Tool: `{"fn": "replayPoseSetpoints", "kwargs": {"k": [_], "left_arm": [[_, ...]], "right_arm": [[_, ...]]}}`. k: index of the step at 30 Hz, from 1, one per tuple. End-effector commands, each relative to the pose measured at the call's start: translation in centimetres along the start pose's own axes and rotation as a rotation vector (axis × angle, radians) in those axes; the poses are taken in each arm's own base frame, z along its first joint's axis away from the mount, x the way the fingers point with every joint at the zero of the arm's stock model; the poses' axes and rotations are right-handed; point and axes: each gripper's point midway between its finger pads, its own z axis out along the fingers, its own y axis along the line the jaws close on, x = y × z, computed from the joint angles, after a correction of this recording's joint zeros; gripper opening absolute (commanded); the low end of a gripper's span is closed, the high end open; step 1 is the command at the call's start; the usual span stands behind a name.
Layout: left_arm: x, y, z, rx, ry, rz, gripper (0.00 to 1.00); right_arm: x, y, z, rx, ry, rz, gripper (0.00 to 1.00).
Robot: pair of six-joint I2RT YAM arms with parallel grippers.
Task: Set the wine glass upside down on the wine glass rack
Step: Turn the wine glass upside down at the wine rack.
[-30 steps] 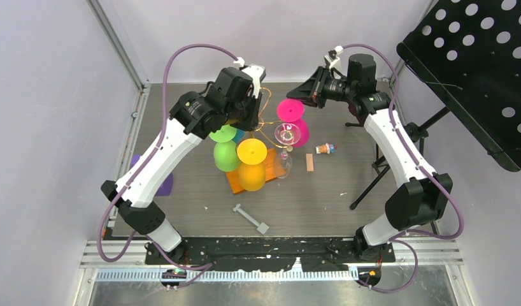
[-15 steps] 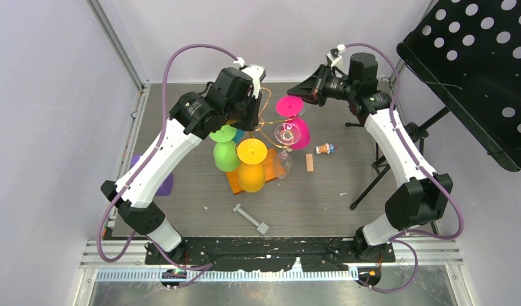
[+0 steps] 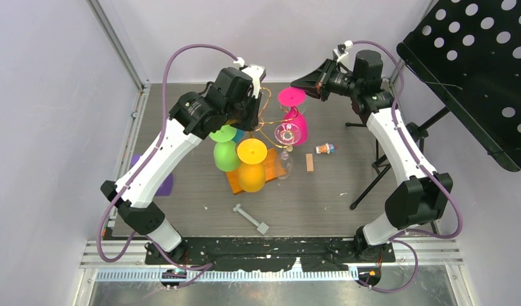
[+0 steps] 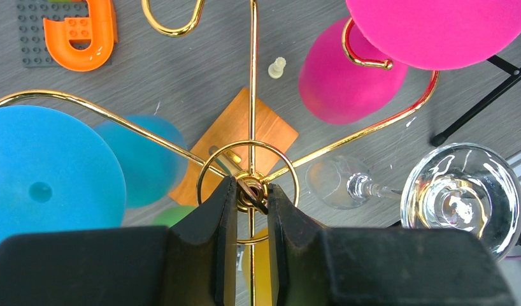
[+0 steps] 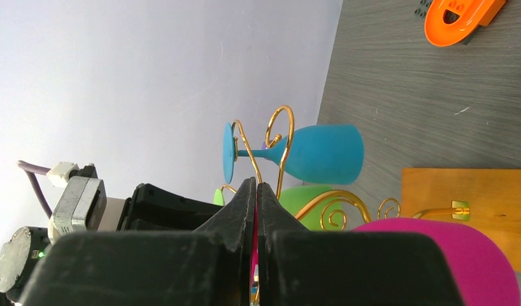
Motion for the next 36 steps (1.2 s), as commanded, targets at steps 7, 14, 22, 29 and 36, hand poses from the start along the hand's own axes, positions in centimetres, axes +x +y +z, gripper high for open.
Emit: {"fn": "replayPoseSetpoints", "kwargs": {"k": [7, 14, 22, 29, 36], "left_arm": [[0.3, -0.8, 0.2, 0.041, 0.009, 0.009, 0.18], [0.5, -0.7, 0.2, 0.041, 0.012, 0.013, 0.17], [0.5, -0.9, 0.2, 0.047, 0.012, 0.013, 0.17], [0.5, -0.9, 0.3, 0.049, 0.013, 0.011, 0.17], [0.6, -0.9, 0.3, 0.048, 0.014, 0.013, 0.17]], "right_arm": [[-0.8, 1.4, 1.6, -0.051, -0.012, -0.039, 0.05], [0.4, 1.1, 2.7, -0.059, 0.030, -0.042, 0.05], [1.2, 0.3, 2.9, -0.060, 0.052, -0.042, 0.06], [1.7, -0.5, 3.1, -0.054, 0.066, -0.044, 0.11], [1.8, -1.1, 3.3, -0.048, 0.074, -0.041, 0.11]]}}
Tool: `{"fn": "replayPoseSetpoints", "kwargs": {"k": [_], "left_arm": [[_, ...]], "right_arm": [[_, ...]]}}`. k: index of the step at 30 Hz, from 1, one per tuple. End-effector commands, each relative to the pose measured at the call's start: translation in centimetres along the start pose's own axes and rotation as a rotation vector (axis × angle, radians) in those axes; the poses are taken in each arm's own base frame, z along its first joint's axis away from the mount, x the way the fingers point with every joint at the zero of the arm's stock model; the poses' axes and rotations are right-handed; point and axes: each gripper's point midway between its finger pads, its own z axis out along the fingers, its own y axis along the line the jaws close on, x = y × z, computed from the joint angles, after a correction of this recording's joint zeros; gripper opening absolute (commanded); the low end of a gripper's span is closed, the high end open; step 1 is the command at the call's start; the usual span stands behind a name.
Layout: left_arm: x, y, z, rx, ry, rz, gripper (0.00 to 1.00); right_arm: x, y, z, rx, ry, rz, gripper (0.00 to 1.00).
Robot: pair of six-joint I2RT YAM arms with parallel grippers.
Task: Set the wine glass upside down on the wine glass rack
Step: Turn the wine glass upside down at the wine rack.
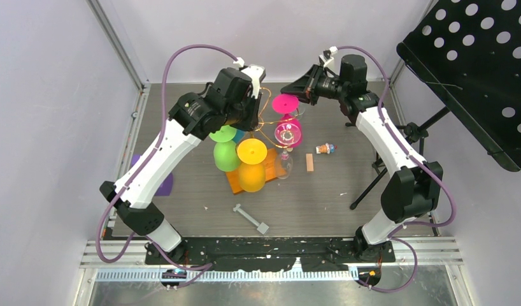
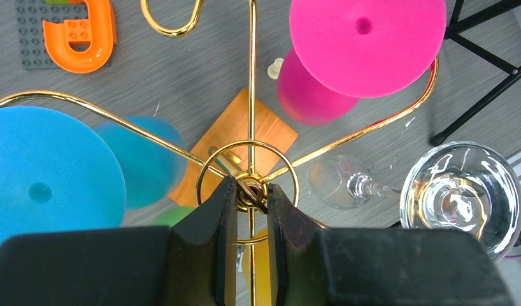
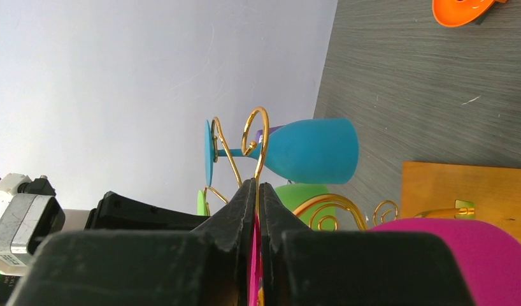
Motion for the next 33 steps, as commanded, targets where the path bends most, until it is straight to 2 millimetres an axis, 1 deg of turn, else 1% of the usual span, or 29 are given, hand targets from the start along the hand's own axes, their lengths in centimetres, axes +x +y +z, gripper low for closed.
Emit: {"fn": "replayPoseSetpoints", "kwargs": {"k": [1, 12, 19, 24, 27, 29, 31, 33], "left_arm": [[0.6, -0.8, 0.3, 0.044, 0.015, 0.008, 0.17], [0.5, -0.8, 0.3, 0.045, 0.015, 0.007, 0.18], [0.5, -0.9, 0.1, 0.046, 0.012, 0.007, 0.18], [0.4, -0.8, 0.0, 0.045, 0.008, 0.007, 0.18], [0.4, -0.8, 0.0, 0.045, 0.007, 0.007, 0.18], [0.3, -0.8, -0.1, 0.045, 0.003, 0.006, 0.18], [0.2, -0.8, -0.1, 0.046, -0.001, 0.006, 0.19], [0.1, -0.9, -0.1, 0.047, -0.002, 0.005, 0.19]], "right_arm": [[-0.1, 0.7, 0.1, -0.036, -0.001, -0.056, 0.12], [-0.2, 0.7, 0.2, -0.041, -0.002, -0.059, 0.21], [-0.3, 1.3, 0.1, -0.055, -0.008, -0.065, 0.32], [-0.6, 1.8, 0.0, -0.064, -0.017, -0.067, 0.37], [-0.9, 2.1, -0.2, -0.067, -0.025, -0.071, 0.45], [-1.3, 2.2, -0.4, -0.067, -0.037, -0.073, 0.47], [-2.1, 2.3, -0.8, -0.067, -0.056, -0.075, 0.48], [-3.2, 2.4, -1.5, -0.065, -0.085, -0.077, 0.52]]}}
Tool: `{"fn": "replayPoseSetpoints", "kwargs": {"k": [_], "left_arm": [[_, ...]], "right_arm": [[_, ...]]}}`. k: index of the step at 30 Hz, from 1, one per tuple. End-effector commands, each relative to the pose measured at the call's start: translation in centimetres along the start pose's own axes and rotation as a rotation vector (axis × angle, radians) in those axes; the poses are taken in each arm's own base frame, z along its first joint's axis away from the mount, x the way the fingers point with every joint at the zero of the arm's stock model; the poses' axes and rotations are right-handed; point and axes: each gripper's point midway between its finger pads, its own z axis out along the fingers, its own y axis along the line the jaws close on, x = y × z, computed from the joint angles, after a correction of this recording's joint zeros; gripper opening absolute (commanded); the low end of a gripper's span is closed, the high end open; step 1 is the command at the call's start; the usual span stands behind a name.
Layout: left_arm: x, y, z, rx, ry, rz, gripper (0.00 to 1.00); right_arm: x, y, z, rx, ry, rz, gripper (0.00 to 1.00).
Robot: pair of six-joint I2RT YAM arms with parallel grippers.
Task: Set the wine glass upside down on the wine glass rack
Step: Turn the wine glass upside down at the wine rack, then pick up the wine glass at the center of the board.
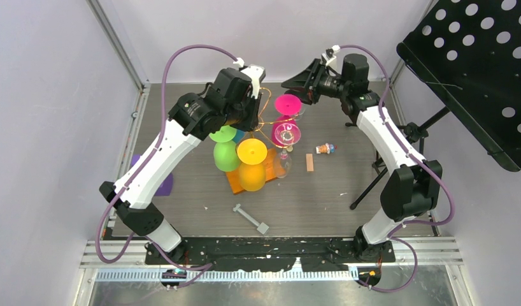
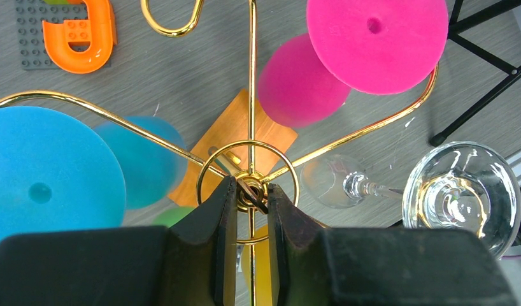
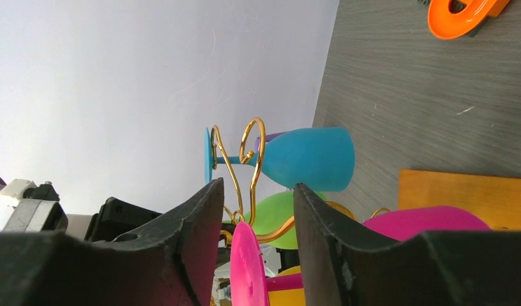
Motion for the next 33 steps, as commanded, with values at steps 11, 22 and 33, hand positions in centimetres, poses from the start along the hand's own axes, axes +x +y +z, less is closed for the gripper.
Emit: {"fn": "replayPoseSetpoints", "kwargs": {"k": [11, 22, 33], "left_arm": [[-1.4, -0.2, -1.1, 0.004, -0.043, 0.007, 0.25], [-5.4, 0.7, -3.5, -0.020, -0.148, -0.010, 0.45], [-7.5, 0.4, -7.7, 0.036, -0.297, -0.045, 0.48]], "right_arm": [[-4.7, 1.4, -3.3, 0.006, -0.140, -0.112, 0.66], [-4.2, 0.1, -4.3, 0.071, -0.153, -0.152, 0.66], [-5.4, -1.9, -5.1, 0.198, -0.203, -0.208, 0.66]]}}
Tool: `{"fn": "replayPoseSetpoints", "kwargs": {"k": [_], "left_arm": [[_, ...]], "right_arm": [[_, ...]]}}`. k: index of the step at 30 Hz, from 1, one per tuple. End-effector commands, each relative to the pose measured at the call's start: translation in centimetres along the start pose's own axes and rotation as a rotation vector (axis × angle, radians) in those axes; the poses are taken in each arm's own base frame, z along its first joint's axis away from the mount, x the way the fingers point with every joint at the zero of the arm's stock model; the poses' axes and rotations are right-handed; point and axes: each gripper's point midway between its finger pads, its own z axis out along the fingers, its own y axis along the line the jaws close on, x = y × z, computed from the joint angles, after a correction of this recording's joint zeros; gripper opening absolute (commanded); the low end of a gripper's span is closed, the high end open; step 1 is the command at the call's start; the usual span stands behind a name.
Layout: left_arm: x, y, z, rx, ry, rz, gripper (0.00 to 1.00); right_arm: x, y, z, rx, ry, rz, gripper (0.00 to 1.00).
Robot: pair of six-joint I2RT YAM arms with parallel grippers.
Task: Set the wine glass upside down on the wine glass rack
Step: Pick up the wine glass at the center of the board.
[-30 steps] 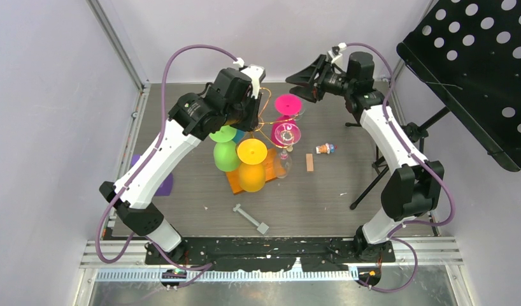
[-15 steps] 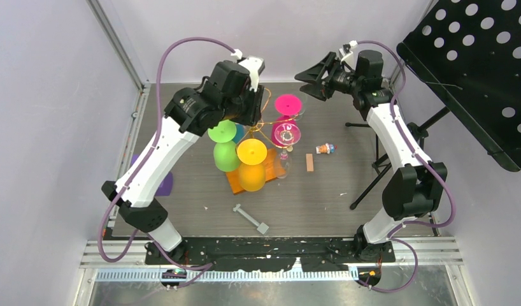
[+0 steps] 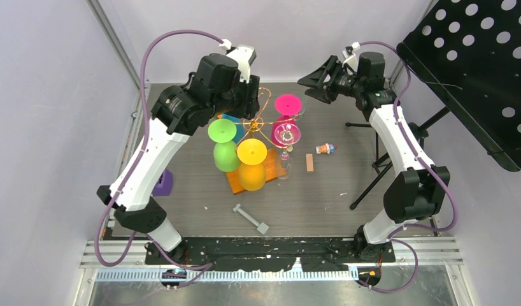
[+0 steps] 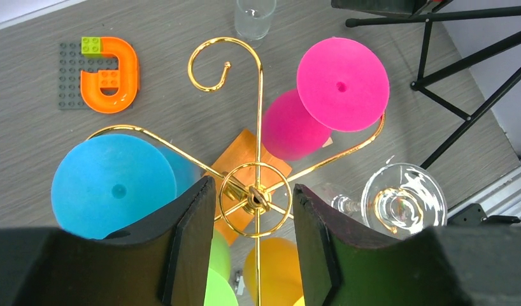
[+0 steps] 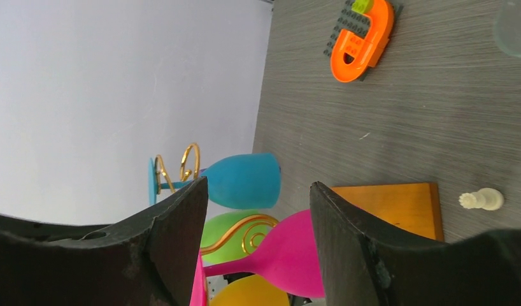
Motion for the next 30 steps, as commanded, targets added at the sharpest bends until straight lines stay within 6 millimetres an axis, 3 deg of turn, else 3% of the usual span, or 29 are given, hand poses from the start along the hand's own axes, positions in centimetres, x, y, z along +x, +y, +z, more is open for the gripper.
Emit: {"fn": "replayPoseSetpoints", "kwargs": {"k": [1, 8, 14, 21, 27, 30], "left_arm": [[-3.4, -0.2, -4.6, 0.056, -0.184, -0.039, 0.49], [-4.5, -0.2, -10.8, 0.154, -0.385, -0.095, 0.52], [-2.4, -0.2, -13.7, 0.232, -0.458, -0.137, 0.53], [0.2, -0.1, -15.1, 0.295, -0.486, -0.176, 0.55], [1.1, -0.5, -15.5, 0.334, -0.486, -0.204, 0.55], [1.4, -0.6, -15.5, 0.345, -0.487, -0.224, 0.55]], "right_arm": [[-1.4, 0.4, -1.3, 0.067, -0.066, -0.111, 0.66], [-3.2, -4.5, -1.2, 0.305, -0.105, -0.192, 0.66], [-4.7, -9.9, 0.3, 0.482, -0.103, -0.216, 0.66], [-6.0, -13.9, 3.1, 0.547, -0.085, -0.207, 0.66], [-7.2, -16.8, 5.6, 0.592, -0.077, -0.180, 0.66], [-8.3, -17.3, 6.2, 0.608, -0.096, -0.191, 0.66]]}}
